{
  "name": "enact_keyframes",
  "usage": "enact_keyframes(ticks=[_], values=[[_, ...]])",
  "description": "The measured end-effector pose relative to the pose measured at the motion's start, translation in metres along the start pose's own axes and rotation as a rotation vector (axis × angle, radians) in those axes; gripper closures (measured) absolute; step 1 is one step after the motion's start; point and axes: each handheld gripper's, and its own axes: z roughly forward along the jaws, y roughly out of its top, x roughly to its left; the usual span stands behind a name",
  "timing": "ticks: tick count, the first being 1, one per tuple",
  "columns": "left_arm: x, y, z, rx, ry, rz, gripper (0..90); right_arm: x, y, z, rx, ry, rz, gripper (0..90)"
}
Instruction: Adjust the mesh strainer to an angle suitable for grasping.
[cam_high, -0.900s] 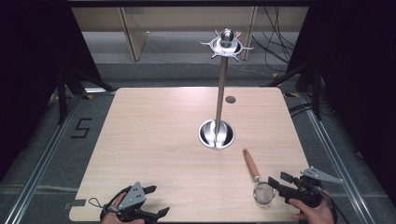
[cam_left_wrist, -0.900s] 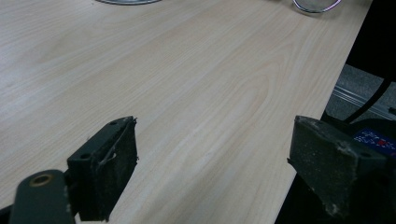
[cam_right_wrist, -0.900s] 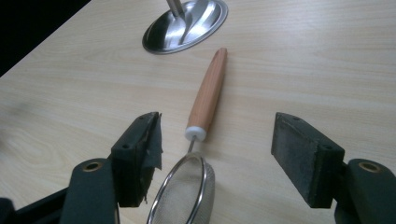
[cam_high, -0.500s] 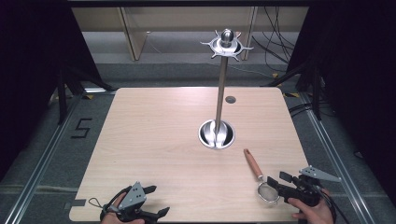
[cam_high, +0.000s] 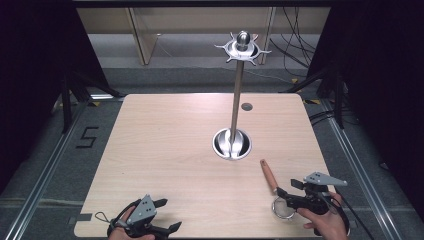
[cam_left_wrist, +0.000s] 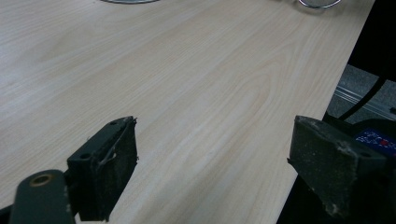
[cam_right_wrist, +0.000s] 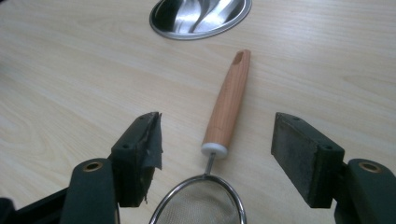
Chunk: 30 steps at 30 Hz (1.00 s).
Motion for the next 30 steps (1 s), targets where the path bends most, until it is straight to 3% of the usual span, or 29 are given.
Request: enact_keyframes(ticks=[1, 4, 5, 6, 7, 10, 11, 12, 13, 14, 15, 16, 17, 18, 19, 20, 21, 23, 24, 26, 27, 28, 29, 30], values=[[0.001, 0.0, 0.0, 0.001, 0.0, 0.016, 14.7, -0.001, 0.002, 0.003, -0.001, -0.008, -0.048, 34.2], [0.001, 0.0, 0.0, 0.0, 0.0, 0.014, 14.7, 0.004, 0.008, 0.008, 0.041, -0.037, -0.066, 34.3], [0.001, 0.0, 0.0, -0.001, -0.002, 0.01, 14.7, 0.002, 0.011, 0.011, 0.039, -0.032, -0.1, 34.5], [0.0, -0.001, 0.001, -0.002, -0.001, -0.02, 14.7, 0.005, 0.013, 0.012, 0.063, -0.026, -0.059, 34.6], [0.0, 0.0, 0.0, 0.008, -0.002, -0.017, 14.7, 0.003, 0.018, 0.014, 0.089, -0.011, -0.081, 35.0], [0.0, 0.0, 0.0, 0.008, -0.004, -0.016, 14.7, -0.002, 0.028, 0.019, 0.081, -0.024, -0.152, 35.3], [0.0, 0.0, 0.0, 0.004, -0.001, -0.017, 14.7, 0.001, 0.032, 0.017, 0.119, -0.029, -0.098, 35.3], [0.0, -0.001, 0.0, -0.004, 0.003, -0.018, 14.7, -0.002, 0.035, 0.019, 0.11, -0.052, -0.143, 35.5], [0.001, 0.0, 0.0, -0.007, 0.001, 0.009, 14.7, -0.001, 0.039, 0.019, 0.134, -0.046, -0.116, 35.6], [0.001, 0.0, 0.0, -0.008, 0.0, 0.008, 14.7, -0.001, 0.043, 0.021, 0.151, -0.042, -0.098, 35.8], [0.0, -0.001, 0.0, -0.005, 0.003, -0.018, 14.7, -0.004, 0.046, 0.023, 0.157, -0.048, -0.131, 36.0], [0.001, 0.0, 0.0, -0.005, 0.0, 0.003, 14.7, -0.003, 0.049, 0.025, 0.169, -0.046, -0.126, 36.4], [0.002, 0.0, 0.0, -0.006, 0.0, 0.01, 14.7, -0.002, 0.051, 0.031, 0.135, -0.048, -0.108, 36.8], [0.0, -0.001, 0.001, -0.013, 0.006, -0.024, 14.7, -0.002, 0.052, 0.033, 0.157, -0.054, -0.123, 37.1], [0.0, 0.0, 0.0, -0.004, -0.002, -0.009, 14.6, -0.001, 0.055, 0.033, 0.204, -0.051, -0.121, 37.1], [0.001, 0.0, 0.0, -0.008, 0.001, 0.01, 14.7, 0.0, 0.054, 0.038, 0.2, -0.055, -0.111, 37.5], [0.001, 0.0, 0.0, -0.008, 0.001, 0.009, 14.7, 0.001, 0.057, 0.044, 0.248, -0.044, -0.119, 39.0], [0.0, 0.0, 0.001, -0.015, 0.0, -0.008, 14.7, 0.002, 0.058, 0.046, 0.267, -0.043, -0.103, 39.1], [-0.001, -0.001, 0.001, -0.014, 0.003, -0.021, 14.7, 0.001, 0.058, 0.05, 0.284, -0.05, -0.125, 40.2], [0.0, 0.0, 0.0, -0.009, 0.0, -0.016, 14.7, -0.001, 0.058, 0.056, 0.292, -0.058, -0.135, 42.3], [0.002, 0.0, -0.001, -0.004, 0.001, 0.015, 14.7, -0.002, 0.059, 0.056, 0.316, -0.058, -0.14, 43.2], [0.002, 0.001, -0.001, -0.005, 0.0, 0.013, 14.7, -0.003, 0.06, 0.058, 0.327, -0.061, -0.134, 44.0], [0.0, 0.0, 0.0, -0.006, -0.002, -0.016, 14.7, -0.003, 0.06, 0.059, 0.336, -0.059, -0.132, 44.7], [-0.001, 0.0, 0.0, -0.012, 0.003, -0.018, 14.7, -0.003, 0.061, 0.061, 0.338, -0.065, -0.13, 44.9]])
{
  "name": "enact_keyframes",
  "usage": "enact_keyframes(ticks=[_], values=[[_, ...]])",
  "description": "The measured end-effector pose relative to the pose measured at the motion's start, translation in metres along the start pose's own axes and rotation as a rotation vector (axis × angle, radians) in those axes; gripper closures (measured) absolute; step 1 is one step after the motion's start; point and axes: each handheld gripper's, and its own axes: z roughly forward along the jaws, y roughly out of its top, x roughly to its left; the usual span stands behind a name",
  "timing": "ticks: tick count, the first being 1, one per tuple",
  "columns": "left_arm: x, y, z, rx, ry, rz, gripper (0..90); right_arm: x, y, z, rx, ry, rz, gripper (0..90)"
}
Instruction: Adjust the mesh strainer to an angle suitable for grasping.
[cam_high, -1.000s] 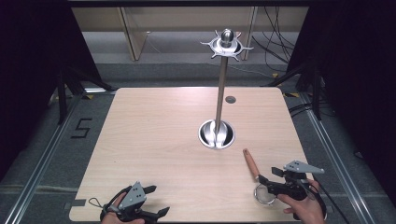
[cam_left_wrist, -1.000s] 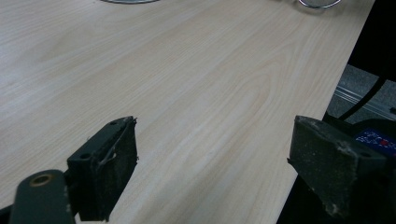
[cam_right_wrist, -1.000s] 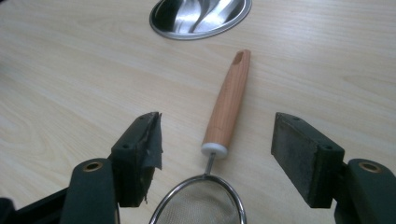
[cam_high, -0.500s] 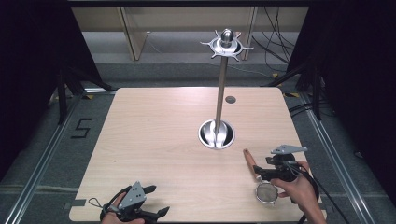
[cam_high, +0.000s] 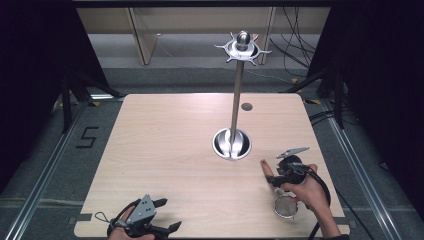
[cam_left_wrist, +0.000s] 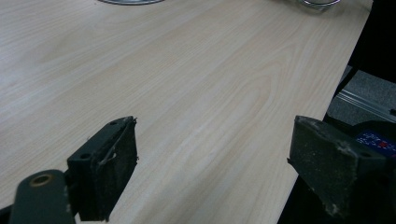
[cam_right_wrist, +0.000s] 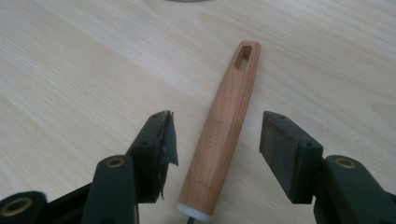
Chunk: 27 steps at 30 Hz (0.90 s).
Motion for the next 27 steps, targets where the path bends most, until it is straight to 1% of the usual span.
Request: enact_keyframes(ticks=[2, 3, 4, 6, 7, 8, 9, 10, 11, 15, 16, 17, 18, 19, 22, 25, 26, 27], values=[[0.0, 0.0, 0.0, 0.004, -0.001, 0.002, 14.7, 0.0, 0.002, 0.005, 0.027, -0.015, -0.008, 46.0], [-0.001, 0.0, 0.0, -0.005, -0.003, -0.009, 14.7, 0.001, 0.003, 0.007, 0.04, -0.012, -0.016, 46.5], [-0.001, 0.0, 0.0, -0.005, -0.003, -0.009, 14.7, 0.001, 0.003, 0.007, 0.04, -0.012, -0.016, 46.5], [-0.001, 0.0, 0.0, -0.006, -0.003, -0.008, 14.7, 0.001, 0.004, 0.01, 0.058, -0.019, -0.023, 48.0], [0.001, 0.0, -0.001, 0.006, -0.002, 0.009, 14.7, 0.001, 0.005, 0.013, 0.08, -0.024, -0.025, 50.3], [0.001, 0.001, 0.0, -0.006, -0.007, 0.018, 14.7, 0.001, 0.005, 0.013, 0.08, -0.024, -0.025, 50.3], [-0.001, 0.0, 0.0, -0.006, -0.005, -0.009, 14.7, 0.0, 0.005, 0.014, 0.089, -0.029, -0.029, 51.1], [-0.001, 0.0, 0.0, -0.005, -0.005, -0.009, 14.7, 0.0, 0.005, 0.015, 0.095, -0.029, -0.041, 51.7], [-0.001, 0.0, 0.0, -0.004, -0.004, -0.008, 14.7, 0.0, 0.005, 0.016, 0.111, -0.03, -0.031, 53.1], [-0.001, 0.0, 0.0, -0.005, -0.005, -0.008, 14.7, -0.001, 0.005, 0.017, 0.128, -0.025, -0.036, 53.7], [-0.001, 0.0, 0.0, -0.005, -0.004, -0.008, 14.7, -0.001, 0.005, 0.018, 0.131, -0.031, -0.039, 53.9], [0.0, 0.0, 0.0, -0.005, -0.004, -0.006, 14.7, -0.001, 0.005, 0.019, 0.131, -0.024, -0.048, 54.1], [-0.001, 0.0, 0.0, -0.005, -0.005, -0.009, 14.6, 0.0, 0.004, 0.019, 0.142, -0.024, -0.043, 54.6], [-0.001, 0.0, 0.0, -0.006, -0.005, -0.009, 14.7, 0.0, 0.005, 0.02, 0.146, -0.023, -0.057, 54.8], [-0.001, 0.0, 0.0, -0.005, -0.005, -0.009, 14.7, 0.0, 0.005, 0.021, 0.153, -0.025, -0.053, 56.6], [-0.001, 0.0, 0.0, -0.005, -0.005, -0.009, 14.7, -0.001, 0.005, 0.023, 0.169, -0.026, -0.064, 57.8], [-0.001, 0.0, 0.0, -0.004, -0.005, -0.009, 14.7, -0.001, 0.005, 0.024, 0.173, -0.023, -0.079, 58.3], [-0.001, 0.0, 0.0, -0.003, -0.005, -0.009, 14.7, 0.0, 0.005, 0.025, 0.191, -0.021, -0.073, 58.8]])
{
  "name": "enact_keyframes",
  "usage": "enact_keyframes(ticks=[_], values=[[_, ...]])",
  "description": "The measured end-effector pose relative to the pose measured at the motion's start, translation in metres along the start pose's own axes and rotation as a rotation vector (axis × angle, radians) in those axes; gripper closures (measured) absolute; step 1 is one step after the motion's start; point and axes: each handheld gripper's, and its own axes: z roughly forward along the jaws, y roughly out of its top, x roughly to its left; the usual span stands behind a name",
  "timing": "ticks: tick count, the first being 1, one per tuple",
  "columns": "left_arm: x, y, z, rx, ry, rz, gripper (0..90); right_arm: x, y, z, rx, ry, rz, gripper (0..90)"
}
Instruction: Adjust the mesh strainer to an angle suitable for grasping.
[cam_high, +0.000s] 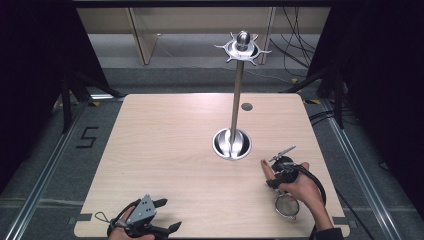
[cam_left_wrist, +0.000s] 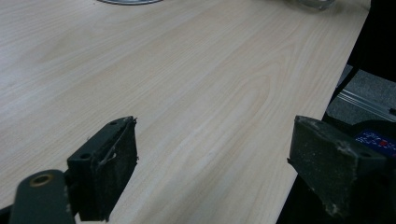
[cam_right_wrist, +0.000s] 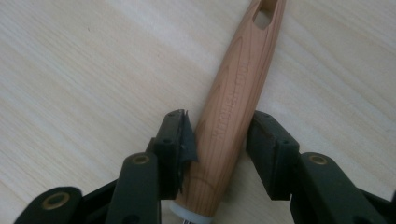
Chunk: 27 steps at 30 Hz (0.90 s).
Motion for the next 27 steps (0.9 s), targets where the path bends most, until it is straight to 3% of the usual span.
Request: enact_keyframes(ticks=[2, 4, 6, 7, 8, 9, 10, 13, 14, 15, 20, 26, 27], values=[[0.0, 0.0, 0.0, -0.003, 0.002, 0.002, 14.7, 0.0, 0.001, 0.0, 0.034, -0.008, -0.014, 60.8], [0.0, 0.0, 0.0, 0.003, -0.004, -0.003, 14.7, -0.002, 0.002, 0.001, 0.025, -0.027, -0.072, 64.6], [0.001, 0.0, -0.001, 0.004, -0.001, 0.006, 14.7, 0.003, 0.002, -0.002, 0.052, -0.019, -0.042, 66.7], [0.0, 0.0, 0.0, -0.001, -0.003, -0.001, 14.7, 0.003, 0.003, -0.002, 0.051, -0.027, -0.062, 67.1], [0.003, 0.001, -0.002, 0.02, 0.002, 0.037, 14.7, 0.003, 0.004, -0.002, 0.061, -0.031, -0.077, 67.2], [0.003, 0.001, -0.002, 0.02, 0.002, 0.037, 14.7, 0.003, 0.004, -0.002, 0.061, -0.031, -0.077, 67.2], [0.0, 0.0, 0.0, -0.003, -0.003, -0.004, 14.7, 0.003, 0.004, -0.001, 0.061, -0.016, -0.08, 67.3], [0.0, 0.0, 0.0, 0.0, -0.003, -0.001, 14.7, 0.004, 0.005, -0.001, 0.056, -0.026, -0.103, 67.9], [0.003, 0.001, -0.001, 0.01, -0.002, 0.034, 14.7, 0.003, 0.006, 0.0, 0.045, -0.029, -0.128, 68.3], [0.002, 0.001, -0.001, -0.002, -0.005, 0.022, 14.7, 0.006, 0.005, -0.001, 0.06, -0.02, -0.101, 68.5], [0.003, 0.001, -0.002, 0.008, -0.005, 0.035, 14.7, 0.007, 0.005, -0.001, 0.043, -0.071, -0.157, 68.7], [0.003, 0.001, -0.003, 0.011, -0.003, 0.045, 14.7, 0.006, 0.004, -0.015, -0.031, -0.063, -0.118, 68.8], [0.003, 0.001, -0.002, 0.009, -0.003, 0.043, 14.7, 0.005, 0.003, -0.02, -0.05, -0.045, -0.113, 68.8]])
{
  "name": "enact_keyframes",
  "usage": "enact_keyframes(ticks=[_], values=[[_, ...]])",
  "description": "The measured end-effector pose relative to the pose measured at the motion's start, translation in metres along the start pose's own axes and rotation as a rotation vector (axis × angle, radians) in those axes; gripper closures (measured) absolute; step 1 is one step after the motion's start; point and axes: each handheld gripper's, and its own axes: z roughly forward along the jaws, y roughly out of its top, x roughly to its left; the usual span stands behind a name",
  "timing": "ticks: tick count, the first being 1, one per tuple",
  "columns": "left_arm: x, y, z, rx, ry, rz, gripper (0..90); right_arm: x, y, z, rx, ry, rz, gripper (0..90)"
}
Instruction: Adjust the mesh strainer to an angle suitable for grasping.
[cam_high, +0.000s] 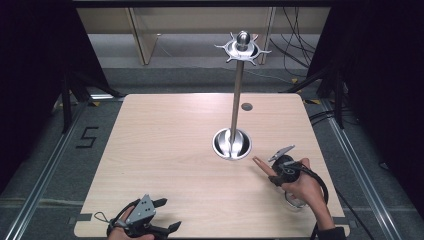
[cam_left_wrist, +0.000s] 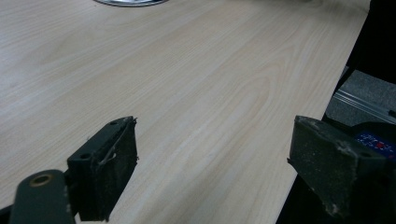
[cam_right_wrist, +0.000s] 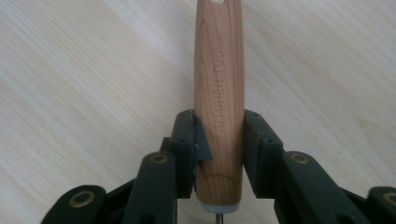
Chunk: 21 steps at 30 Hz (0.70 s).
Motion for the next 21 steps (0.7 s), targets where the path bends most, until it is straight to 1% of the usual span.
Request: enact_keyframes(ticks=[1, 2, 3, 4, 5, 6, 7, 9, 10, 11, 12, 13, 14, 15, 16, 17, 18, 19, 20, 21], values=[[0.0, 0.0, 0.0, 0.001, 0.0, 0.0, 14.7, 0.0, 0.0, -0.003, -0.01, 0.013, 0.014, 68.8], [0.0, 0.0, 0.0, 0.0, 0.001, -0.001, 14.7, -0.001, -0.001, -0.006, -0.032, 0.013, 0.022, 68.8], [0.0, 0.0, 0.0, 0.006, 0.004, -0.005, 14.7, -0.002, -0.001, -0.01, -0.048, 0.02, 0.017, 68.8], [-0.002, 0.0, 0.0, 0.003, -0.005, -0.032, 14.7, -0.003, -0.002, -0.013, -0.07, 0.019, 0.013, 68.8], [-0.002, 0.0, 0.0, 0.001, -0.006, -0.032, 14.7, -0.003, -0.003, -0.015, -0.078, 0.031, 0.014, 68.9], [-0.001, 0.0, -0.001, 0.003, -0.006, -0.022, 14.7, -0.004, -0.004, -0.018, -0.091, 0.039, 0.027, 68.9], [0.0, 0.0, 0.0, -0.004, -0.002, -0.005, 14.7, -0.007, -0.005, -0.02, -0.12, 0.044, 0.012, 68.9], [0.0, 0.0, 0.0, -0.003, -0.006, -0.005, 14.7, -0.01, -0.008, -0.027, -0.164, 0.059, 0.017, 68.9], [-0.002, -0.001, 0.0, -0.008, -0.004, -0.032, 14.7, -0.012, -0.009, -0.03, -0.172, 0.062, 0.002, 68.9], [-0.002, 0.0, 0.0, -0.007, -0.003, -0.033, 14.7, -0.013, -0.009, -0.033, -0.201, 0.058, 0.021, 68.9], [-0.001, 0.0, 0.0, 0.001, -0.001, -0.013, 14.7, -0.015, -0.011, -0.034, -0.237, 0.054, 0.023, 68.9], [0.0, 0.0, 0.0, -0.002, 0.001, -0.003, 14.7, -0.016, -0.011, -0.039, -0.242, 0.064, 0.036, 69.0], [0.0, 0.0, 0.0, 0.003, -0.008, -0.005, 14.7, -0.018, -0.012, -0.041, -0.278, 0.066, 0.032, 68.9], [0.0, 0.0, -0.001, 0.004, -0.005, -0.001, 14.7, -0.019, -0.013, -0.043, -0.302, 0.068, 0.037, 68.9], [0.0, 0.0, 0.0, -0.001, -0.001, -0.003, 14.7, -0.021, -0.013, -0.046, -0.317, 0.081, 0.041, 68.9], [0.0, 0.0, 0.0, -0.008, 0.001, -0.013, 14.7, -0.021, -0.014, -0.048, -0.349, 0.084, 0.061, 69.0], [-0.001, 0.0, 0.0, -0.01, 0.0, -0.033, 14.7, -0.024, -0.014, -0.051, -0.374, 0.089, 0.056, 68.9], [-0.001, 0.0, 0.0, -0.01, 0.001, -0.041, 14.7, -0.025, -0.015, -0.053, -0.405, 0.098, 0.063, 69.0], [-0.001, -0.001, 0.0, -0.01, 0.002, -0.041, 14.7, -0.027, -0.015, -0.058, -0.415, 0.112, 0.062, 69.0], [-0.002, -0.001, 0.0, -0.02, 0.001, -0.052, 14.7, -0.028, -0.014, -0.061, -0.415, 0.116, 0.06, 69.0]])
